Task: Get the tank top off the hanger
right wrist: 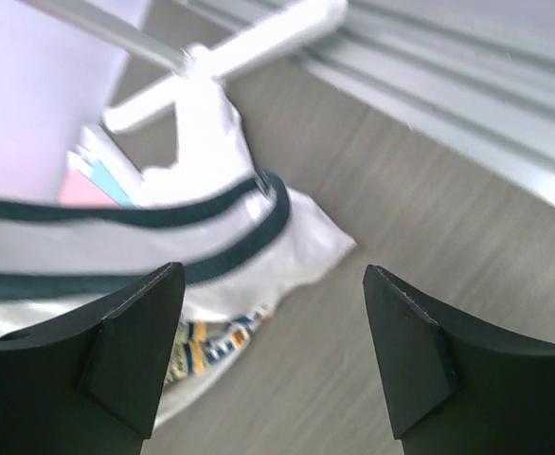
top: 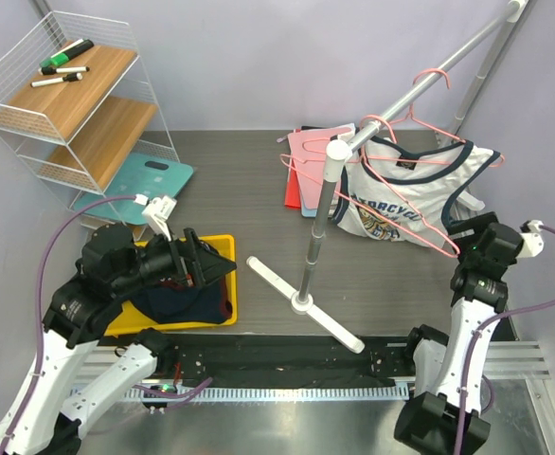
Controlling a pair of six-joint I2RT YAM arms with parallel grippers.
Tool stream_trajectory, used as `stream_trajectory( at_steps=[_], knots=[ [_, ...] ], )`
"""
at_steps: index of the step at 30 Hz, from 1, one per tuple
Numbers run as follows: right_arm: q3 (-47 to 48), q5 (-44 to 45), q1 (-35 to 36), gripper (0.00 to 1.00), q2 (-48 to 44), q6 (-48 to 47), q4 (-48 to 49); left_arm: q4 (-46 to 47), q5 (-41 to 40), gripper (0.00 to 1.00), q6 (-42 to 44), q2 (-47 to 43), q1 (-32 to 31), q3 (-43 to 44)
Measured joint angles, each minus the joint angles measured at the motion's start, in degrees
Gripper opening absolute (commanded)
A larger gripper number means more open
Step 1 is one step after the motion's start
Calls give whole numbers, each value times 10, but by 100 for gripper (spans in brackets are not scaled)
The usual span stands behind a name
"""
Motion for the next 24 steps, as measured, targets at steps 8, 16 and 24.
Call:
stream_trajectory(
  at_steps=[8,16,24],
  knots=[
    [74,-130,-74,84,12,-47,89,-27,-5,93,8,5,0,38],
    [126,-184,-74,84,-28,-94,188,-34,-12,93,30,32,0,91],
    [192,-336,-74,81,24,-152,319,-33,-7,93,32,63,0,91]
  ],
)
